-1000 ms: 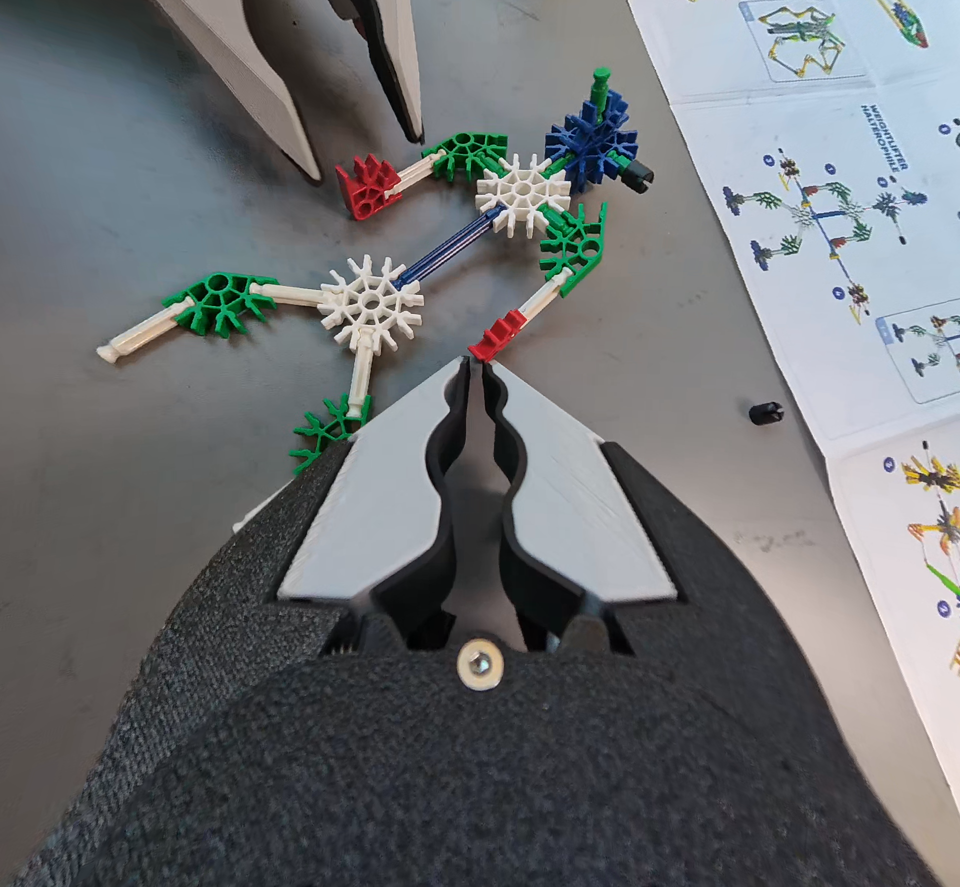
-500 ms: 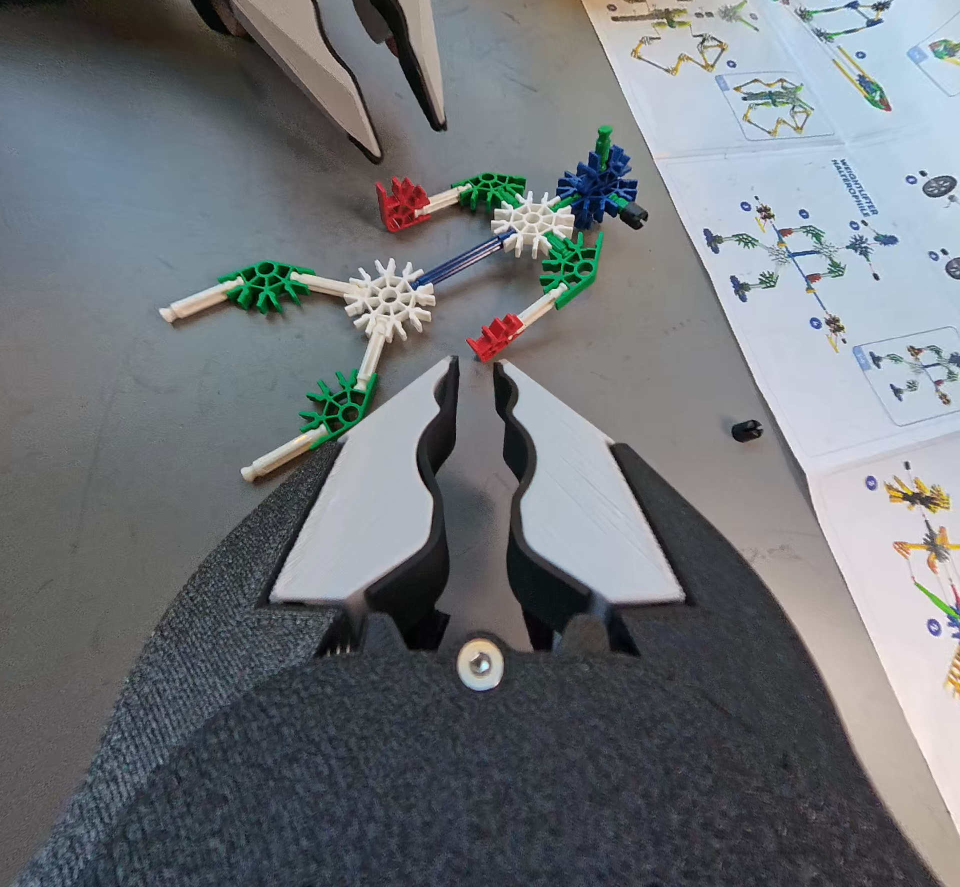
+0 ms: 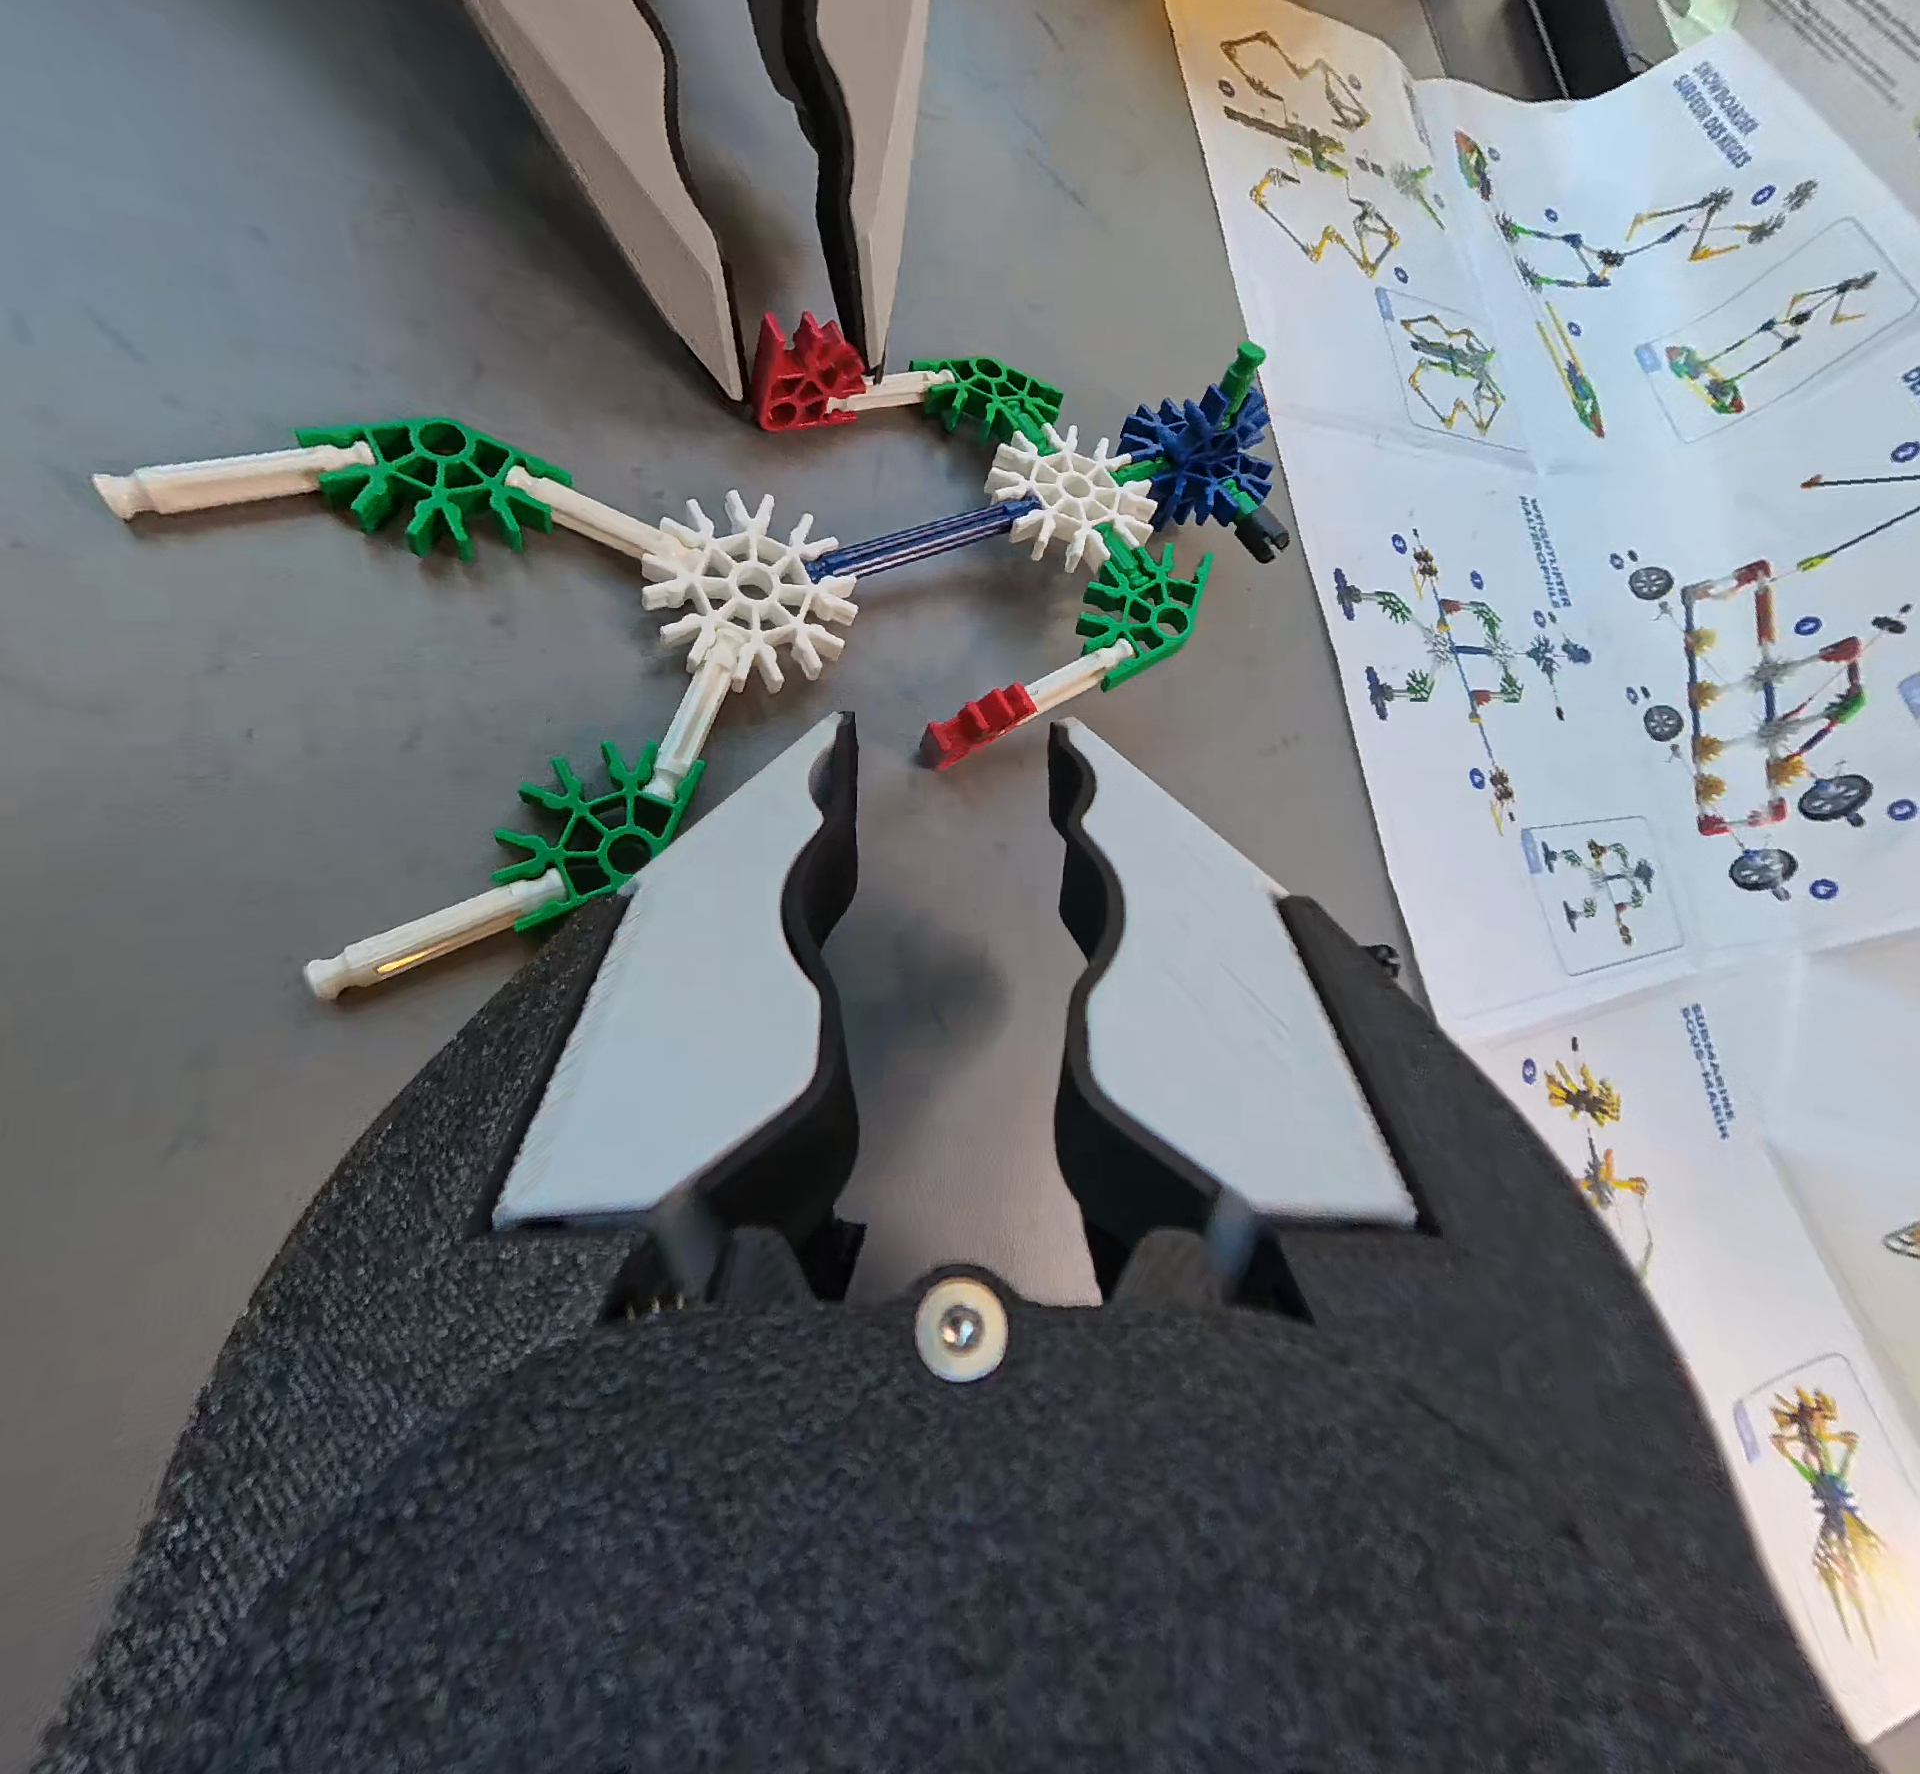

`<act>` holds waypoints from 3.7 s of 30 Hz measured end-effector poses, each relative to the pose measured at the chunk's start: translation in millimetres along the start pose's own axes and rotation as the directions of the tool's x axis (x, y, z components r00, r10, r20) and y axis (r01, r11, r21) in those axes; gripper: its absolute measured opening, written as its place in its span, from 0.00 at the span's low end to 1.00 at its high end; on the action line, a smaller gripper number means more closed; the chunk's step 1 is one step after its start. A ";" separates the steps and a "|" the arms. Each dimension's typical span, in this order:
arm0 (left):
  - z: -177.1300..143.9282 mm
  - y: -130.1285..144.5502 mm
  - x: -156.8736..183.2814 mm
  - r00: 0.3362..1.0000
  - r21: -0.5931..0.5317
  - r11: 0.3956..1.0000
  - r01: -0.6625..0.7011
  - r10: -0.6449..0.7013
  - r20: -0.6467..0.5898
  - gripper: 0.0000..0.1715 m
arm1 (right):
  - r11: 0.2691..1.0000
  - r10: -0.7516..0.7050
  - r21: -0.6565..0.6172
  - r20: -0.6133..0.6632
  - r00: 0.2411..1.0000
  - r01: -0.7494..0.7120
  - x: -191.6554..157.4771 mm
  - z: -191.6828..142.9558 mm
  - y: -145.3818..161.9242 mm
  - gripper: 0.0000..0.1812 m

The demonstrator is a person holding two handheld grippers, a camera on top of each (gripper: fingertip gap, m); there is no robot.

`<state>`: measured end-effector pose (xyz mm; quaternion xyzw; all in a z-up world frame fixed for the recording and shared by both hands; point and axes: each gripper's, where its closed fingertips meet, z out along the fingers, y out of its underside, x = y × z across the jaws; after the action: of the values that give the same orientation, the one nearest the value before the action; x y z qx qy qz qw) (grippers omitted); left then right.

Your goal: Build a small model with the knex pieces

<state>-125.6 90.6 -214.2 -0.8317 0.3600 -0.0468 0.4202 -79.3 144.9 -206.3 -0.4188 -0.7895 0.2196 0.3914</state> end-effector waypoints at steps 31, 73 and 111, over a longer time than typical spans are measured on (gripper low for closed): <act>-13.6 7.2 -4.5 0.996 0.067 0.997 -0.039 0.044 -0.073 0.11 | 0.966 0.228 -0.161 0.164 0.960 -0.202 36.1 28.4 -26.1 0.03; 6.3 -11.6 -57.2 0.961 0.087 0.958 0.272 -0.276 0.037 0.03 | 0.966 0.251 -0.108 0.191 0.949 -0.234 31.2 25.8 -7.7 0.03; 2.1 -8.7 -34.0 0.970 0.083 0.970 0.230 -0.222 -0.103 0.13 | 0.985 0.134 -0.140 0.227 0.965 -0.104 12.6 12.1 -6.7 0.11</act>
<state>-145.0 117.1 -201.5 -0.8434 0.2793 -0.1500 0.4338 -96.6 151.4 -203.5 -0.4606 -0.8160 0.2401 0.2538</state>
